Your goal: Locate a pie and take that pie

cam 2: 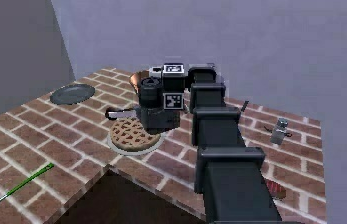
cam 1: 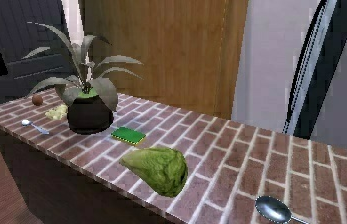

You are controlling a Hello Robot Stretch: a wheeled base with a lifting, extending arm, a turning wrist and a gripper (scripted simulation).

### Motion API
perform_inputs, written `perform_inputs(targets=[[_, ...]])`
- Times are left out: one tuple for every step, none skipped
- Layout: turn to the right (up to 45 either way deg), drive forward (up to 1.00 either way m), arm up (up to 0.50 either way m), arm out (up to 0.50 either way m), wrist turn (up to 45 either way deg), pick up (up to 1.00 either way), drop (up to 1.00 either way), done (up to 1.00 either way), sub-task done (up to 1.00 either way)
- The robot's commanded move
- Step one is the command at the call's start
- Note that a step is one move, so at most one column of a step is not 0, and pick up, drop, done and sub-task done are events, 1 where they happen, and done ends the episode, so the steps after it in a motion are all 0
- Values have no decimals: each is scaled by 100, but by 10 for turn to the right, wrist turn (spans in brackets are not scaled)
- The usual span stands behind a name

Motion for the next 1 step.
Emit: perform_inputs(targets=[[0, 0, -14, 0, 0, 0, 0, 0, 0]])
